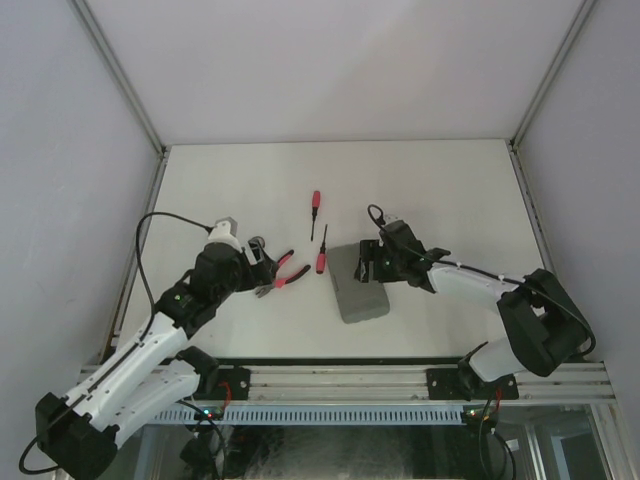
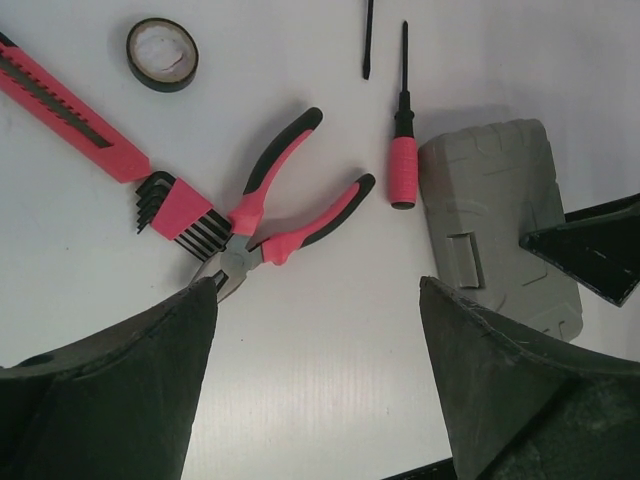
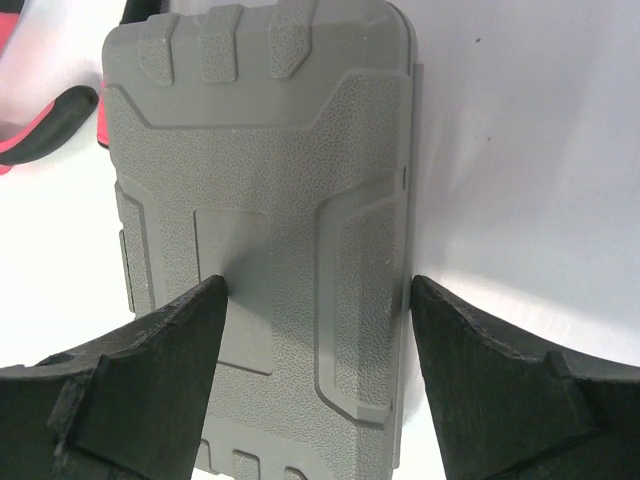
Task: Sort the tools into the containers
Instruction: Open the storage box at the center of the board.
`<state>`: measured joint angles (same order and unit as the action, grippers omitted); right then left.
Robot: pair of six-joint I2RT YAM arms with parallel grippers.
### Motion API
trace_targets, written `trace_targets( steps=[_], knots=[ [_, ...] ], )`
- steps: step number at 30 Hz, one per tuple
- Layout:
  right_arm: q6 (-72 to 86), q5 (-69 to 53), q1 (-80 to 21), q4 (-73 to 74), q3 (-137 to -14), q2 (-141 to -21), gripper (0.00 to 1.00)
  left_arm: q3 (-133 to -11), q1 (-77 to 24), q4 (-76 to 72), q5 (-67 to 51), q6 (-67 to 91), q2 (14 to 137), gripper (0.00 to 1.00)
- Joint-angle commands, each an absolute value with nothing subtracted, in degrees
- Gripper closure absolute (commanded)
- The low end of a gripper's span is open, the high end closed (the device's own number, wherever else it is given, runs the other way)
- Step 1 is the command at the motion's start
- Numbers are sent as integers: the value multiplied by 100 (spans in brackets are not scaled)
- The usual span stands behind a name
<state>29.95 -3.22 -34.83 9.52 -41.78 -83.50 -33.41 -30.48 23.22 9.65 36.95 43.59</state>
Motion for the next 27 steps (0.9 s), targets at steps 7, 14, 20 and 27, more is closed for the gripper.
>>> trace_targets(
  steps=[7, 14, 20, 27],
  knots=[
    [3462, 78, -4130, 1120, -3561, -8116, 28, -3003, -3361, 1449, 776, 4040, 4585, 16],
    [3768, 316, -4437, 1106, -3441, -8079, 29, -3114, -3618, 1281, 893, 4090, 4985, 18],
    [3922, 465, -4465, 1047, -3357, -8075, 29, -3191, -3799, 1327, 1028, 4166, 5364, 21],
    [4037, 404, -4465, 894, -3300, -8178, 29, -3269, -4006, 1294, 1078, 4204, 5623, 22]
  ],
)
